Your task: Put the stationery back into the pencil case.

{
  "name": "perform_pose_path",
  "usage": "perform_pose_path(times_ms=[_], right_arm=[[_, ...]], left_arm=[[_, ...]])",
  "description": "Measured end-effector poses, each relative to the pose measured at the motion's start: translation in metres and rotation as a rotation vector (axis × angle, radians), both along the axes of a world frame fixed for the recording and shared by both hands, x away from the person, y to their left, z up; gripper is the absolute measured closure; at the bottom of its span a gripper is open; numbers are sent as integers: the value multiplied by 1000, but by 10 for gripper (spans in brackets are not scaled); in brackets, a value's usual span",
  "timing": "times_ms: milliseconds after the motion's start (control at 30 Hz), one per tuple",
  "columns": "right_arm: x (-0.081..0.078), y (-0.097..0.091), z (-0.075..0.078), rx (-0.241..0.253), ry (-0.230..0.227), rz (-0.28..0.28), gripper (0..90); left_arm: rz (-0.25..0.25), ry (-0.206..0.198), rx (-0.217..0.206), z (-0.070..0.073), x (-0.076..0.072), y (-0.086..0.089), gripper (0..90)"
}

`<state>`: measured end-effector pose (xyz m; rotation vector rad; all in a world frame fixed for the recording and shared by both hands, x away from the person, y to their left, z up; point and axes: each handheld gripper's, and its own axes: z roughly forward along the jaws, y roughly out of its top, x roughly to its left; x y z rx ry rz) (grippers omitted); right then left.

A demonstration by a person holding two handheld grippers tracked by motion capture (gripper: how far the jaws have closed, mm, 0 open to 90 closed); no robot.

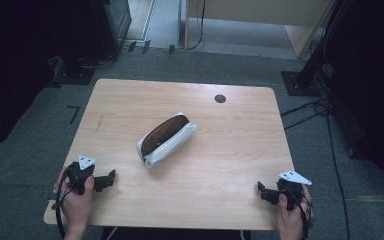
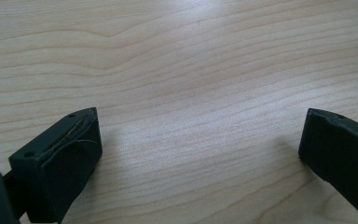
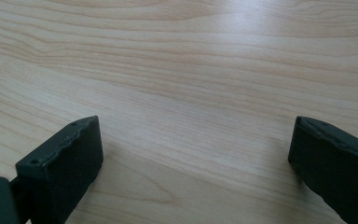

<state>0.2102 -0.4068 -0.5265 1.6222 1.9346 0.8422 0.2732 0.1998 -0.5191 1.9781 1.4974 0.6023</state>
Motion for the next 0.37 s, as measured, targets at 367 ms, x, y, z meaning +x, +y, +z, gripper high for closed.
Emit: perform_pose_path(times_ms=[367], right_arm=[[0, 2, 0, 0, 1, 8, 24]], left_arm=[[-1, 1, 1, 0, 0, 0, 0]])
